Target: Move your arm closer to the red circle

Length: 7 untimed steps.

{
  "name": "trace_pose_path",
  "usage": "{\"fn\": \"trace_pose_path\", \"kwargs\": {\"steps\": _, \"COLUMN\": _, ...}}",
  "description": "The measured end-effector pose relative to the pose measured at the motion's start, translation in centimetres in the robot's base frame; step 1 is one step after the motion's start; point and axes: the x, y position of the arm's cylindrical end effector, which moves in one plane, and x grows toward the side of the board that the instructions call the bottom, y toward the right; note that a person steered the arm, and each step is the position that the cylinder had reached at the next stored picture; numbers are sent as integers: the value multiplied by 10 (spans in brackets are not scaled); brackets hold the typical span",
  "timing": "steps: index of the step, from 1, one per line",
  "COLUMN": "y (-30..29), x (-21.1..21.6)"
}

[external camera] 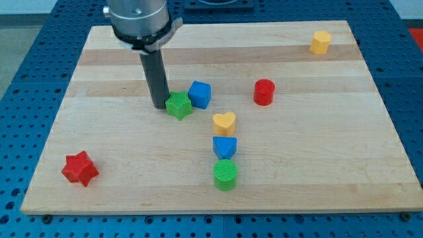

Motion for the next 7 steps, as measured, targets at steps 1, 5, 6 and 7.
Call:
{"fn": "trace_pose_path", "kwargs": {"steps": 1, "y": 2, "x": -4}}
{"fn": "trace_pose_path", "kwargs": {"steps": 5, "y": 47, "x": -127}}
{"fn": "trace_pose_path", "kwargs": {"steps": 6, "y": 84, "x": -140}}
{"fn": "trace_pose_path", "kwargs": {"steps": 7, "y": 89, "x": -110}}
